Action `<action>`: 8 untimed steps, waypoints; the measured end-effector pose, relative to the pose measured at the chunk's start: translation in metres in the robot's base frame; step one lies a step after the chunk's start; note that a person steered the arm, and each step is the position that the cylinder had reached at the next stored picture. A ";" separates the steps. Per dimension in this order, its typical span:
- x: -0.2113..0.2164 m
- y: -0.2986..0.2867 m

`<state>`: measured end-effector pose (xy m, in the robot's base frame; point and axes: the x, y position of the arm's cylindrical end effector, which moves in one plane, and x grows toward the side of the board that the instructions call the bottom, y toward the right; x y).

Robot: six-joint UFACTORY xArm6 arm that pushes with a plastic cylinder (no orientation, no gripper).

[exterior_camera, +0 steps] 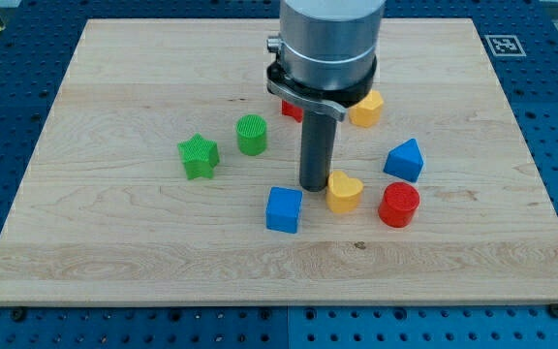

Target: Move the blue cube closer to green star

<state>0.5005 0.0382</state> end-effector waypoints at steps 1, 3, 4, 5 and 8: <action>0.013 0.008; 0.038 0.008; 0.038 -0.014; 0.038 -0.042; 0.060 -0.078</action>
<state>0.5606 -0.0397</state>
